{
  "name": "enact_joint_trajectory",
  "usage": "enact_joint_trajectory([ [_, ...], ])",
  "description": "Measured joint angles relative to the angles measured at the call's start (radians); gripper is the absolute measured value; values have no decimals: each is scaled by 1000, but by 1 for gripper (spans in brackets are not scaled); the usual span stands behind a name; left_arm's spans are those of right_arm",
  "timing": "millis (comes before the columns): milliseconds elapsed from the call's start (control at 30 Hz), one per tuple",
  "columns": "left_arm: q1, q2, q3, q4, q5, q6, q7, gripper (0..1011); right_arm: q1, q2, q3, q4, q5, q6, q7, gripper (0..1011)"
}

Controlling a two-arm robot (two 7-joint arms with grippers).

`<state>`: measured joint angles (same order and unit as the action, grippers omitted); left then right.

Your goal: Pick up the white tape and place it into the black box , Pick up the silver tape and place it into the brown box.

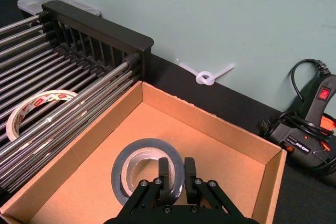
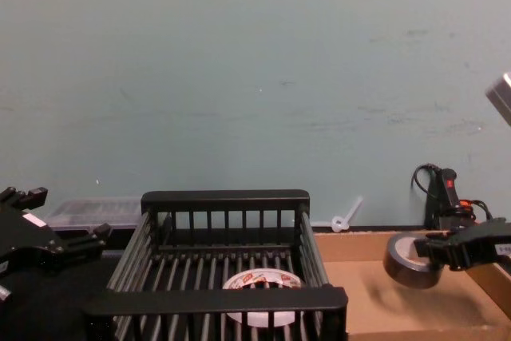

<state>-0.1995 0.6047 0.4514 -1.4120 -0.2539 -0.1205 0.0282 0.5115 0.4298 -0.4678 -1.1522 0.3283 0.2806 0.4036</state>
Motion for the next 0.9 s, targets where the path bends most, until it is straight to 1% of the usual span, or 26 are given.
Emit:
enact_joint_trajectory([
  [567, 0, 0, 0, 0, 0, 0, 0, 1001, -1, 2, -2, -3, 3, 2, 1, 183],
  [667, 0, 0, 0, 0, 0, 0, 0, 1002, -1, 2, -3, -4, 3, 3, 1, 243],
  [733, 0, 0, 0, 0, 0, 0, 0, 1001, -1, 3, -3, -4, 3, 3, 2, 322],
  [800, 0, 0, 0, 0, 0, 0, 0, 1001, -1, 3, -3, -4, 4, 3, 2, 351],
  [833, 0, 0, 0, 0, 0, 0, 0, 1001, -1, 3, -3, -4, 4, 3, 2, 417],
  [900, 0, 0, 0, 0, 0, 0, 0, 1001, -1, 3, -3, -4, 4, 3, 2, 458],
])
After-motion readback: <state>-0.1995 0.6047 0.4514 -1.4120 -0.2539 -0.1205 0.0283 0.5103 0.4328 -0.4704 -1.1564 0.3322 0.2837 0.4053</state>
